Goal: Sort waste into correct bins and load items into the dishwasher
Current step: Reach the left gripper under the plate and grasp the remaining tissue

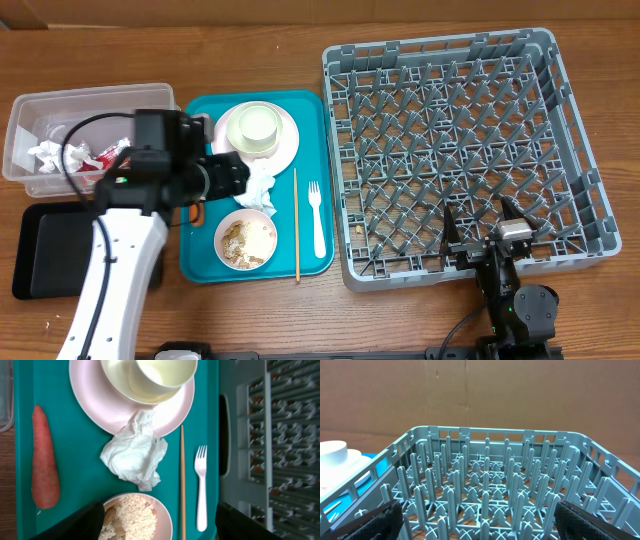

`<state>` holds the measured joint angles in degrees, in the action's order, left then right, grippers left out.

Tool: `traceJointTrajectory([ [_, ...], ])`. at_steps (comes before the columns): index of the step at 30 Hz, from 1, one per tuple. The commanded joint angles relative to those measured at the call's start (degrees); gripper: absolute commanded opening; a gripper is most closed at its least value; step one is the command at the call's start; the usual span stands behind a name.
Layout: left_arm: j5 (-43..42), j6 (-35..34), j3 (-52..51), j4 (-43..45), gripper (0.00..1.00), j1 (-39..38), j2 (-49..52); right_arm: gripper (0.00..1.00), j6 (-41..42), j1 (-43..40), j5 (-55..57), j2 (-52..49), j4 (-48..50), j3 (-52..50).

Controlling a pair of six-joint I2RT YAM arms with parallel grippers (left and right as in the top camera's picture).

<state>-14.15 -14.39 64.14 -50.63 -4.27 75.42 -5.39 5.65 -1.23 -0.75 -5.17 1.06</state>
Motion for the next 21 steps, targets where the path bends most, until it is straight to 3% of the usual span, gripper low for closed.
traceJointTrajectory([
  [1,9.7,1.6,0.2,0.2,0.69,-5.1,1.6,1.00,-0.2,-0.3,0.0,0.4,0.4,-0.6],
  [8,13.5,1.6,0.2,1.3,0.67,-11.3,8.7,1.00,-0.2,-0.3,0.0,0.3,0.4,-0.6],
  [21,14.8,1.5,0.2,6.7,0.66,-11.7,19.9,1.00,-0.2,-0.3,0.0,0.4,0.4,-0.6],
])
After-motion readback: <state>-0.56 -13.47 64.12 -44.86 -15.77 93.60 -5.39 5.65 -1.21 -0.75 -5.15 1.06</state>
